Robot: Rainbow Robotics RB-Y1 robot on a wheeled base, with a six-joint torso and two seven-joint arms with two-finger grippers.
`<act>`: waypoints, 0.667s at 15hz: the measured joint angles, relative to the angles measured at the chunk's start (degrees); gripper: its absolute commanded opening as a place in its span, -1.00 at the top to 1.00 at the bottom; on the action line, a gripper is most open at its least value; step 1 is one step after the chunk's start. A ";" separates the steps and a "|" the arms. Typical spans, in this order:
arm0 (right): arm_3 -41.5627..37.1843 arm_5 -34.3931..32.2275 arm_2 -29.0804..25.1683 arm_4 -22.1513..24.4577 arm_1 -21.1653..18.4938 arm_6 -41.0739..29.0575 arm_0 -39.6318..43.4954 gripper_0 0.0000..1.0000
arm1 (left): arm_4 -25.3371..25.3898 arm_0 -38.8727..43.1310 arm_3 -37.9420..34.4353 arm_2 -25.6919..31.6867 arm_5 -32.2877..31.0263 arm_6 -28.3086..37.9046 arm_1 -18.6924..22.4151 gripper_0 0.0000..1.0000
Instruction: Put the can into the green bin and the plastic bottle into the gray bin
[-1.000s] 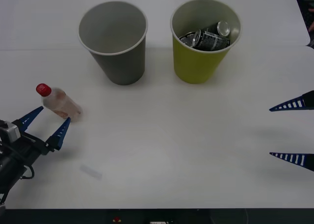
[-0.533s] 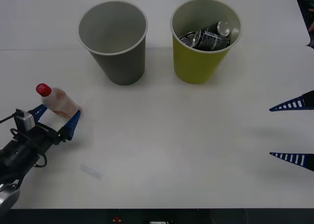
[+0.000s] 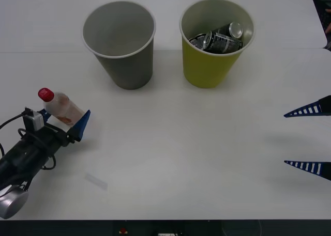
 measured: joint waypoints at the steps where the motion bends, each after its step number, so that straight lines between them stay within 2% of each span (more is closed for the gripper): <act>1: 0.00 0.00 0.00 0.00 0.00 0.00 0.00 -1.00 | -0.07 -0.04 0.00 0.04 0.00 -0.10 0.00 1.00; 10: 0.00 0.00 0.00 0.00 0.00 0.00 0.00 -1.00 | -0.74 0.11 -0.61 0.13 0.00 -0.05 0.00 1.00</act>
